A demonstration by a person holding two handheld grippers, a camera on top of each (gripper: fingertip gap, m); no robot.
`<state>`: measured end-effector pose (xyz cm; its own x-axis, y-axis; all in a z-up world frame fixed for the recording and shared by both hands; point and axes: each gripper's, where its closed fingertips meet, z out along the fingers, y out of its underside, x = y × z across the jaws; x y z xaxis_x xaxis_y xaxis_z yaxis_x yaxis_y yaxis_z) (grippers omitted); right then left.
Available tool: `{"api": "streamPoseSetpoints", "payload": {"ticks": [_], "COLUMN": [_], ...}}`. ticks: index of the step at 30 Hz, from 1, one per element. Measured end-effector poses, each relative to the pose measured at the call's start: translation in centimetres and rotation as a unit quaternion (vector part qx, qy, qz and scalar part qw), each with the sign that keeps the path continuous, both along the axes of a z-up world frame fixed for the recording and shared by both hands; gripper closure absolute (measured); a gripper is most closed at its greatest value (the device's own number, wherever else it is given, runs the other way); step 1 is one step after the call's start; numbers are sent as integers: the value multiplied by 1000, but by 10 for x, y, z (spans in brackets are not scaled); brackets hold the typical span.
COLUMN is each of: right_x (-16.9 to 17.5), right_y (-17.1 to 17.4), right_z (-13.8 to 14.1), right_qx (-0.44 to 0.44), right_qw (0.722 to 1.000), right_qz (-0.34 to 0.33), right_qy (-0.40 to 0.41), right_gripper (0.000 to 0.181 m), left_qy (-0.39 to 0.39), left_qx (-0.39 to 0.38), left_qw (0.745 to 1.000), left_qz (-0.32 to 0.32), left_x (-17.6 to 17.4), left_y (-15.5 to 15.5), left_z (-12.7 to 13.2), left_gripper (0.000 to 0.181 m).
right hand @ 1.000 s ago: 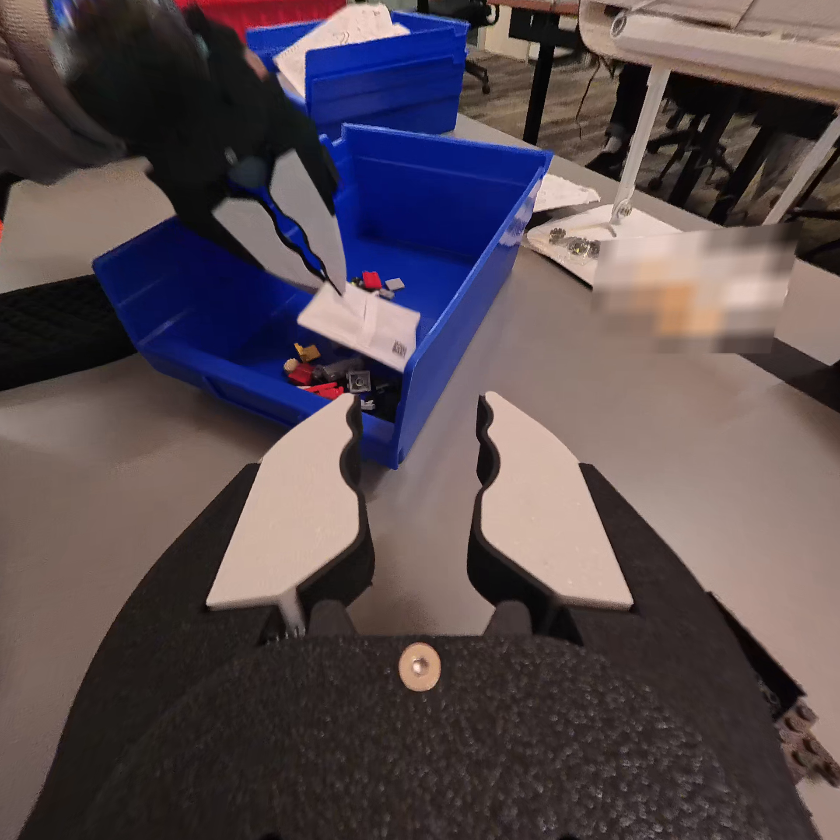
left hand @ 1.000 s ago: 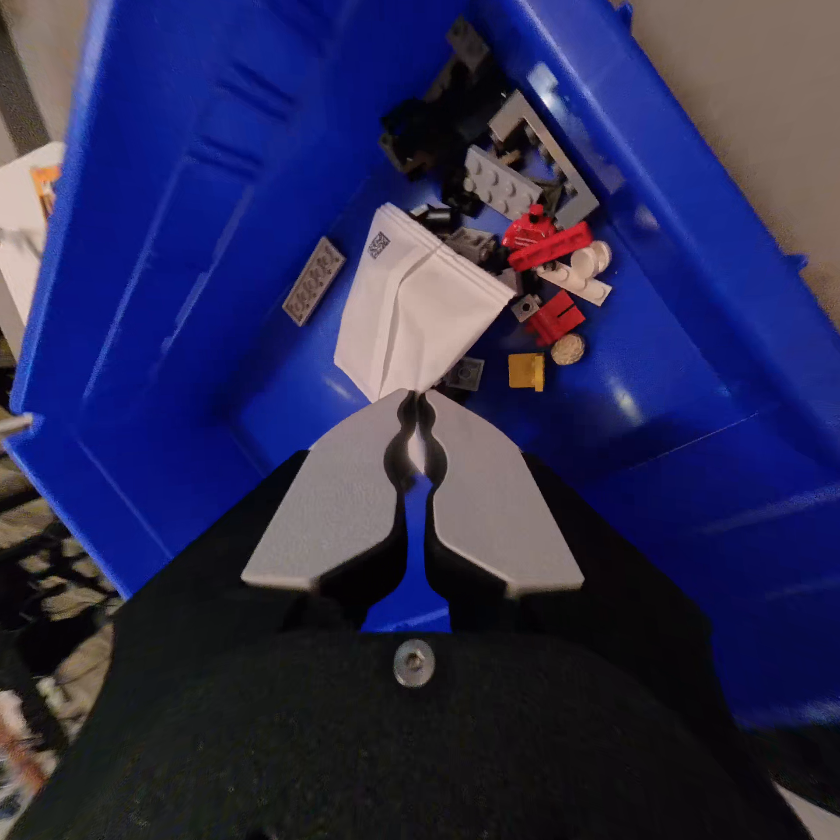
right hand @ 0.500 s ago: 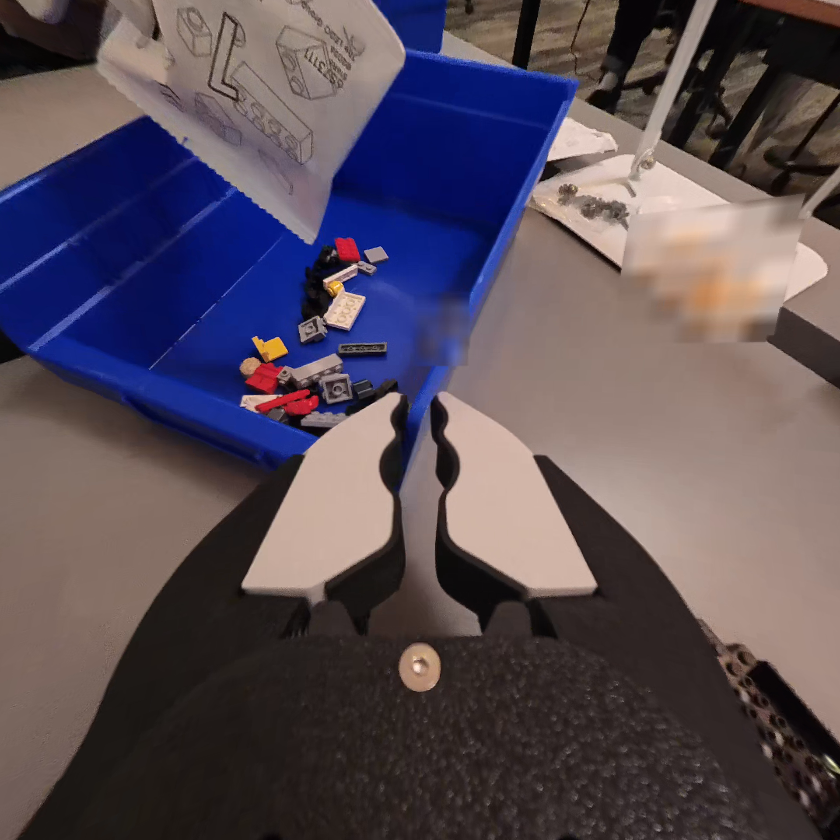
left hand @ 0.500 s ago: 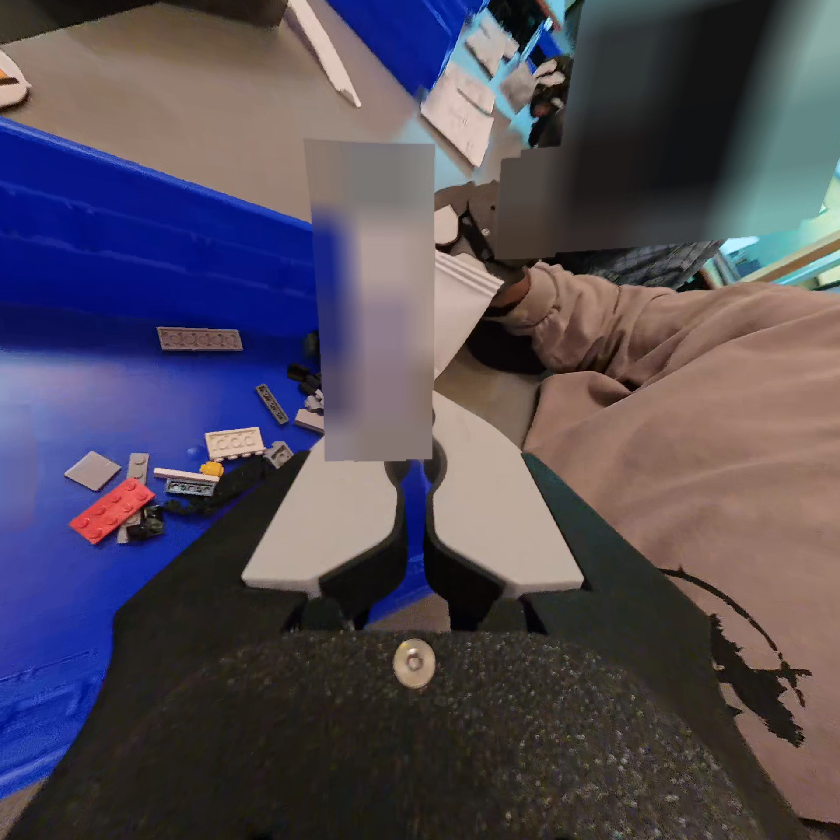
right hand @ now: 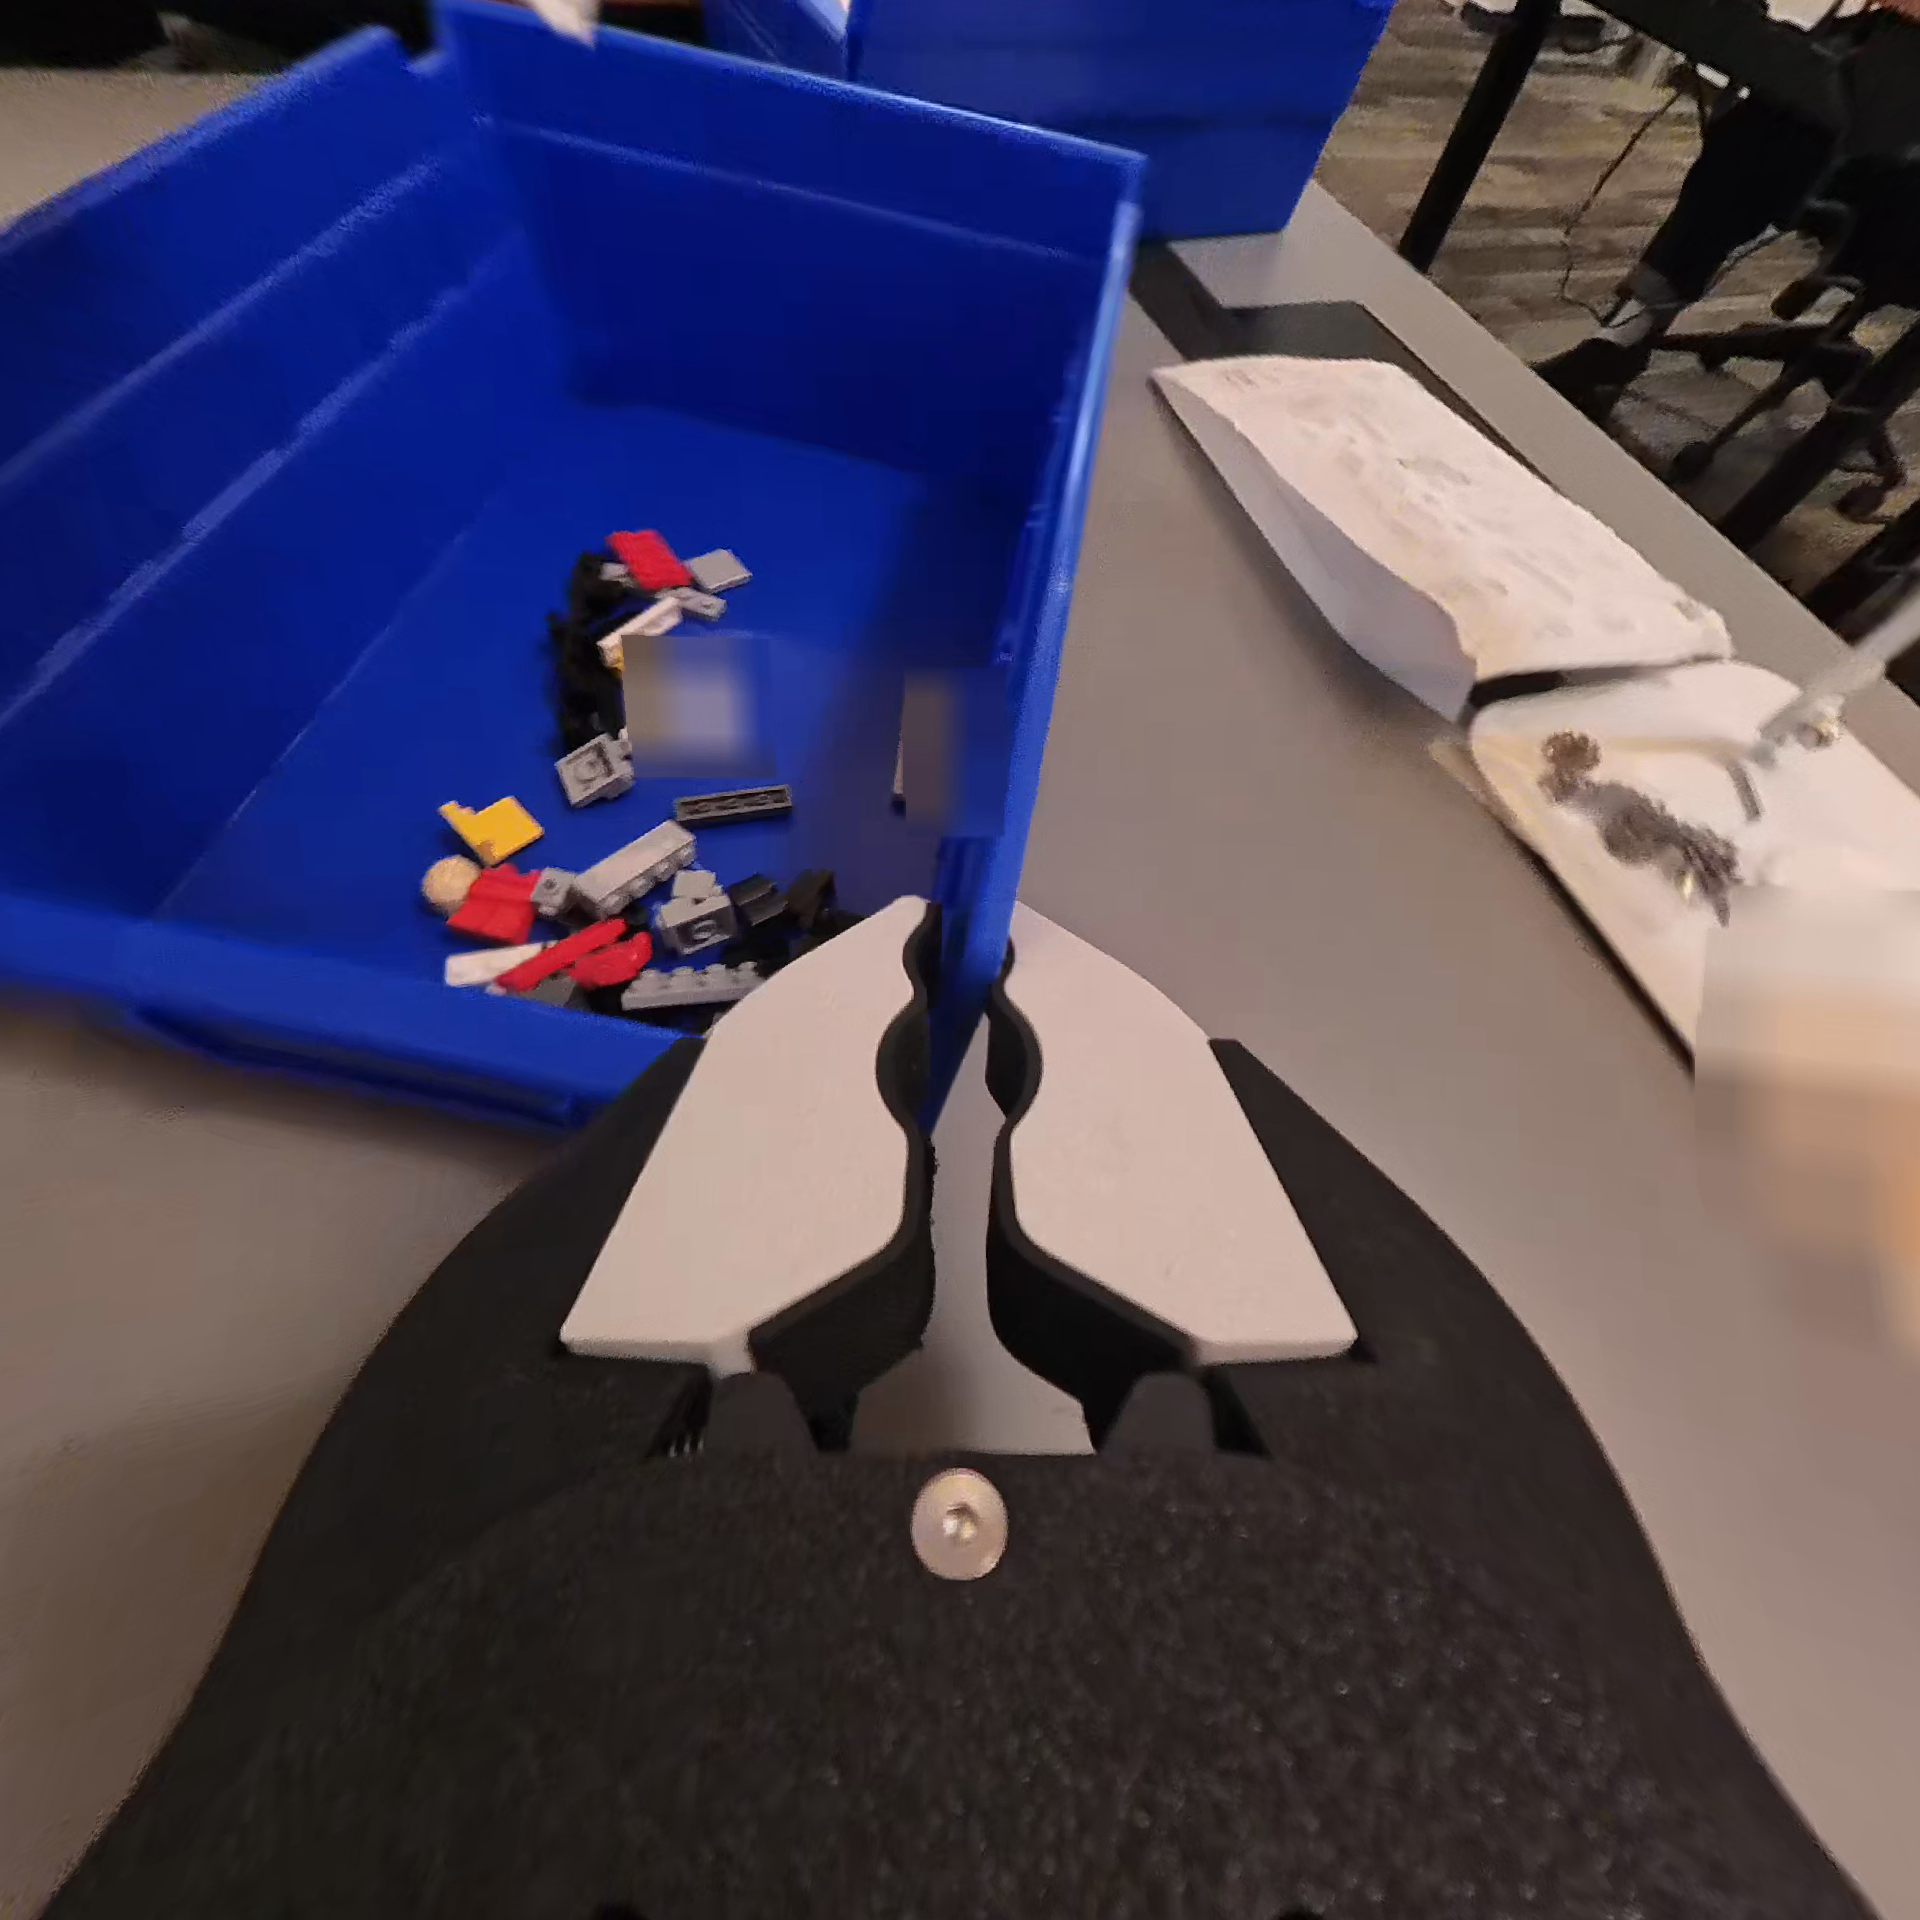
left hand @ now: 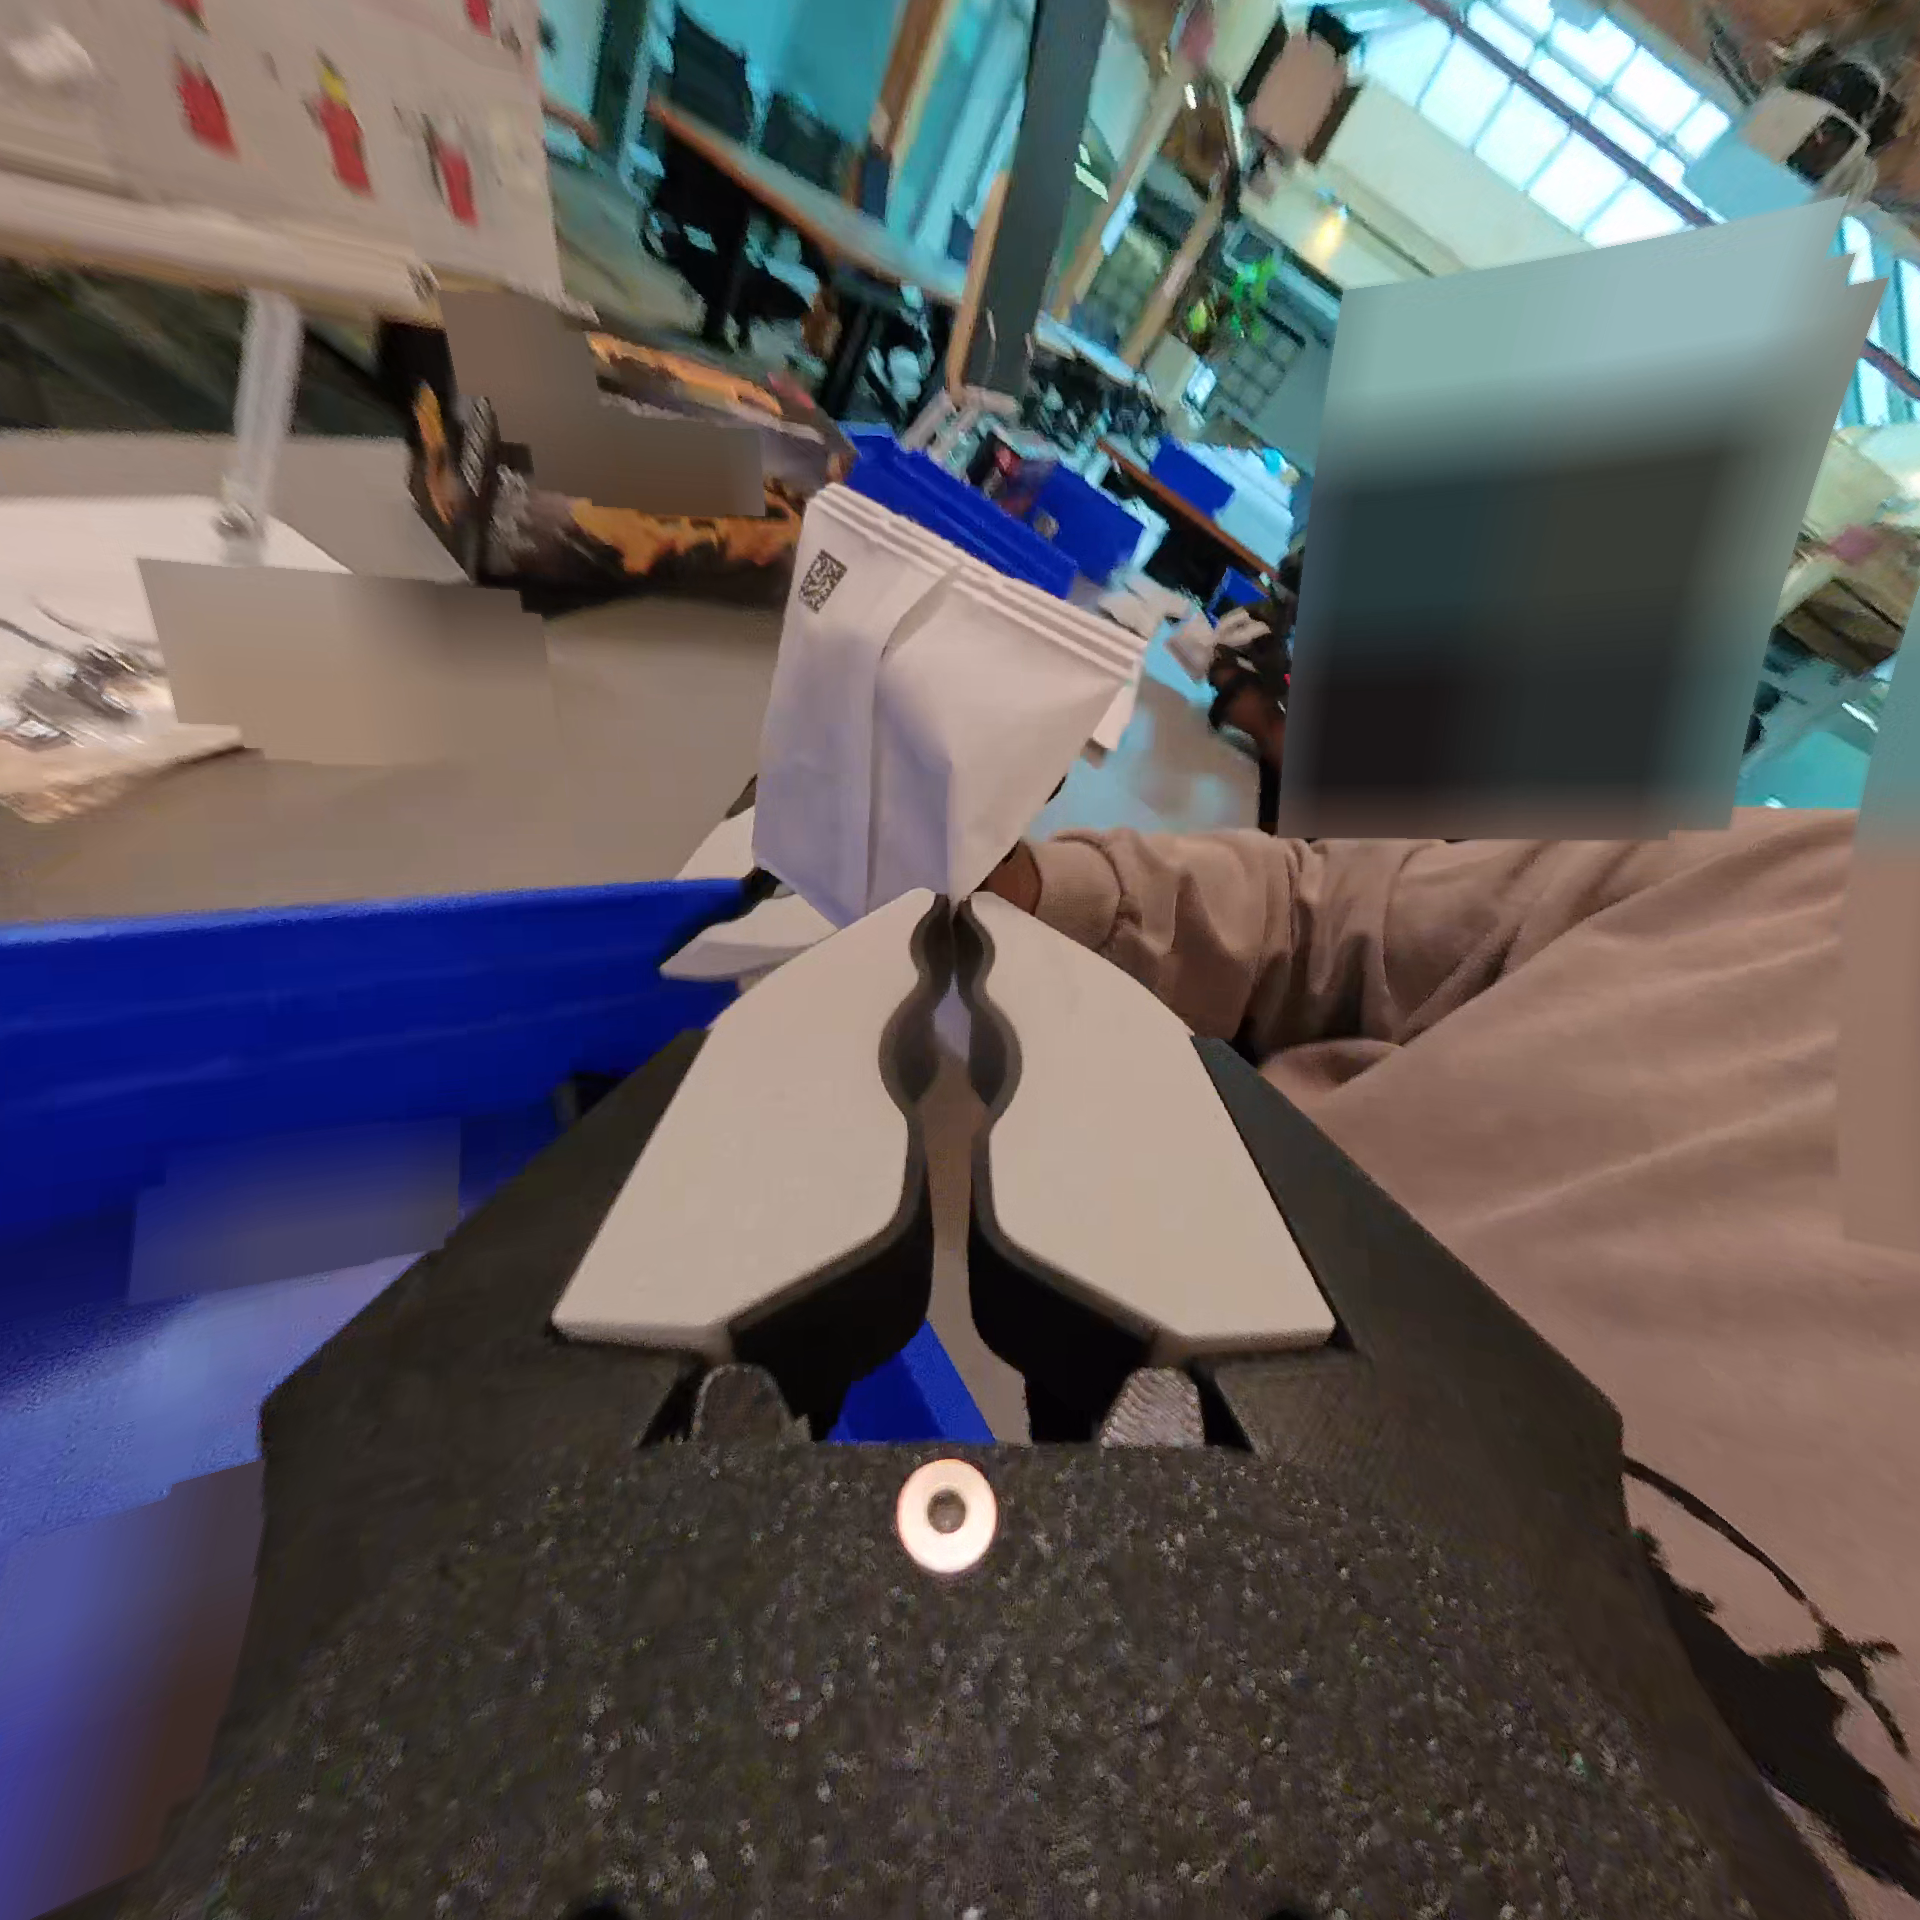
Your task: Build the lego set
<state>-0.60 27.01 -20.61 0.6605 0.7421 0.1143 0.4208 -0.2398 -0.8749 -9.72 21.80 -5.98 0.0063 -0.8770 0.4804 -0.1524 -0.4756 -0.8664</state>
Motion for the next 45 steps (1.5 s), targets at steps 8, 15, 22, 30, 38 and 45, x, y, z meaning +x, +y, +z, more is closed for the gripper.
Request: {"api": "streamPoseSetpoints", "payload": {"ticks": [8,15,22,30,38,45], "right_x": [-37,-38,-35,-11,43,48], "right_y": [64,-37,-97,-103,-121,-156], "right_z": [57,127,170,174,122,76], "right_qx": [99,-17,-111,-79,-160,-216], "right_qw": [991,937,833,876,965,931], "right_qz": [6,159,225,214,195,238], "right_qy": [89,310,494,425,65,-174], "right_gripper": [142,130,130,176,176,176], "left_qy": [-158,-272,-328,-268,-42,196], "left_qx": [23,37,52,47,224,235], "left_qw": [983,956,941,961,970,944], "left_qz": [96,104,61,59,86,-121], "left_x": [-21,-8,38,64,73,121], "left_y": [-3,-17,-61,-60,-54,-90], "left_z": [30,39,37,15,6,-68], "left_gripper": [181,181,181,175,133,145]}}
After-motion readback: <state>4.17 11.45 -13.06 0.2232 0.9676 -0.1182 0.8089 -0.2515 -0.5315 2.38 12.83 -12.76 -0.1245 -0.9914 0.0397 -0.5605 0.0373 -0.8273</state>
